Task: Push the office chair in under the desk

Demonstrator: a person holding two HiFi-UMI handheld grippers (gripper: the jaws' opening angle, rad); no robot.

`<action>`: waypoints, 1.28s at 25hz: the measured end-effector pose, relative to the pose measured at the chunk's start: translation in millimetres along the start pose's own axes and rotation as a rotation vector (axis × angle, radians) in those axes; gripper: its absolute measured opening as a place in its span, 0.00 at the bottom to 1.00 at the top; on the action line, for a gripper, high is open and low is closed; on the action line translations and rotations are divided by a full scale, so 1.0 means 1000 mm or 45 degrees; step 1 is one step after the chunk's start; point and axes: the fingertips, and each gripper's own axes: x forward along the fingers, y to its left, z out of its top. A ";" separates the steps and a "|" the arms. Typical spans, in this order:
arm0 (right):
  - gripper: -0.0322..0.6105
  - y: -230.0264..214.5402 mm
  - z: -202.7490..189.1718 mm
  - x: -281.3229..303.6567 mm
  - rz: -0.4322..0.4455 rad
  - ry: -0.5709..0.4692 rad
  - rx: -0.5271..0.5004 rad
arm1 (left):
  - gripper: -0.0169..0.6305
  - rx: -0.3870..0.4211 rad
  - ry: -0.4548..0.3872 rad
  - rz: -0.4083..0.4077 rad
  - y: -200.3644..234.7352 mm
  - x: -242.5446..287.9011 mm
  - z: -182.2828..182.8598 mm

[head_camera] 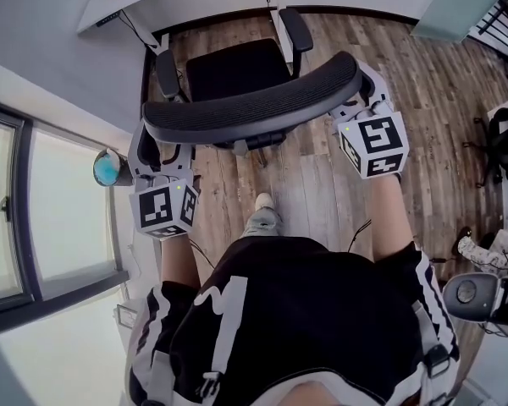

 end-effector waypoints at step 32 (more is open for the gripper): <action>0.43 -0.015 0.003 0.060 -0.016 0.043 0.033 | 0.45 -0.016 0.096 -0.004 0.040 0.068 -0.004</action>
